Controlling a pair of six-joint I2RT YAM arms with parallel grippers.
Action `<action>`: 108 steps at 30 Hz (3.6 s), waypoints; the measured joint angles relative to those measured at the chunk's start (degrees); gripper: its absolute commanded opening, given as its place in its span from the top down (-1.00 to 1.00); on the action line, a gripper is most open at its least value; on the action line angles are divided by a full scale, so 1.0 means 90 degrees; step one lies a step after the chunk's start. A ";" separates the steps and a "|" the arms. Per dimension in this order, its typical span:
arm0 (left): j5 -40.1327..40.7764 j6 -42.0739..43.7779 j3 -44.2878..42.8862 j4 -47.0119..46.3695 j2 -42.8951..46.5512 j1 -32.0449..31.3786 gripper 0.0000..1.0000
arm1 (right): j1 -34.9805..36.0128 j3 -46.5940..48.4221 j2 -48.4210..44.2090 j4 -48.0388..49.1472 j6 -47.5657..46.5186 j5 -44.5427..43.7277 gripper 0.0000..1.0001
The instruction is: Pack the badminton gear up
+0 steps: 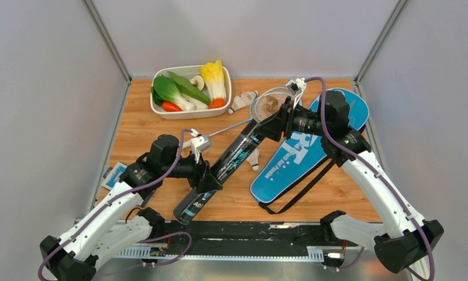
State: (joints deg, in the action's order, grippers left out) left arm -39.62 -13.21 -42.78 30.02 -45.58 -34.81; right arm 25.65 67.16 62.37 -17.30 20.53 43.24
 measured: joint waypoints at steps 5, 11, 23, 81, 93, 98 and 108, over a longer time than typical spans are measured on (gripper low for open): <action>-0.0085 0.0056 0.0044 0.0051 0.0046 -0.0034 0.15 | -0.0053 0.0000 0.0024 0.0061 -0.0121 0.0316 1.00; 0.0170 0.0257 0.0544 -0.0386 0.0568 -0.0039 0.48 | -0.0053 0.0041 0.0012 0.0000 -0.0100 0.0520 1.00; 0.0476 0.0403 0.1088 -0.1396 0.1904 -0.0027 0.57 | -0.0136 0.0532 -0.0172 -0.0097 -0.0100 0.1071 1.00; 0.0121 0.1469 0.1343 -0.1608 0.1591 -0.0041 0.62 | -0.0954 -0.0476 -0.0498 0.0151 0.0675 0.2263 0.27; 0.0325 0.1627 0.1343 -0.1503 0.1625 -0.0034 0.66 | -0.1086 -0.0622 -0.0573 0.0158 0.0816 0.2295 1.00; 0.0466 0.1642 0.1345 -0.1569 0.1707 -0.0034 0.68 | -0.1693 -0.0403 -0.0566 0.0087 0.0882 0.2586 1.00; 0.0427 0.1724 0.1345 -0.1608 0.1790 -0.0039 0.65 | -0.2273 0.0080 -0.0641 0.0177 0.0872 0.2348 1.00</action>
State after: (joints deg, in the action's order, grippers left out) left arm -35.77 2.31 -30.68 15.55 -29.47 -35.16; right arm 5.19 67.88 56.60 -15.70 28.38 64.38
